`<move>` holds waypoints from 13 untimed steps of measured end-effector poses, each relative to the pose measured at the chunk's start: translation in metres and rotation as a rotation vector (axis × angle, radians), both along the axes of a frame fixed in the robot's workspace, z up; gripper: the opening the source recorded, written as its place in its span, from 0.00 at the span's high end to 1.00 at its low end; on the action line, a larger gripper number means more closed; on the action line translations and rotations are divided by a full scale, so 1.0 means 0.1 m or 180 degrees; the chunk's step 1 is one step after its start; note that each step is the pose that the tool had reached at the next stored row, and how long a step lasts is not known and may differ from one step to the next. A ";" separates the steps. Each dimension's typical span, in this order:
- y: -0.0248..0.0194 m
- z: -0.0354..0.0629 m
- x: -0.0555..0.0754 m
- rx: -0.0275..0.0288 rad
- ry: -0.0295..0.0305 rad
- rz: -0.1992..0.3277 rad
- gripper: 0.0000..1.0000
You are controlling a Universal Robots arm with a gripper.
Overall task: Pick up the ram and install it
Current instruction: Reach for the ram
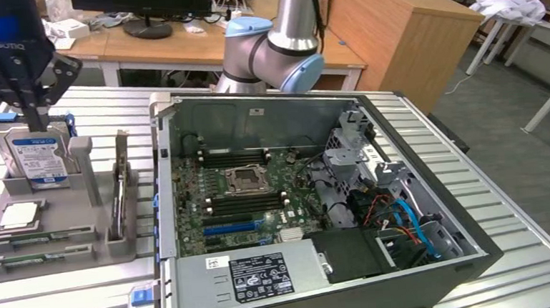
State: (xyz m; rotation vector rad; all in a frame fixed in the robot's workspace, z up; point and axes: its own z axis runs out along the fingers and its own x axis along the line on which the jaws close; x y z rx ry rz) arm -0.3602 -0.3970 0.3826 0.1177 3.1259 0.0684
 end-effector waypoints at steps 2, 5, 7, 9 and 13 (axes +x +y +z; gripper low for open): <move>0.000 -0.003 -0.05 0.0000 0.0001 0.0000 0.90; 0.000 -0.007 -0.12 0.0000 0.0005 0.0000 0.90; 0.000 -0.010 -0.16 0.0000 0.0007 0.0000 0.90; 0.000 -0.012 -0.19 0.0000 0.0009 0.0000 0.90; 0.000 -0.015 -0.25 0.0000 0.0011 0.0000 0.90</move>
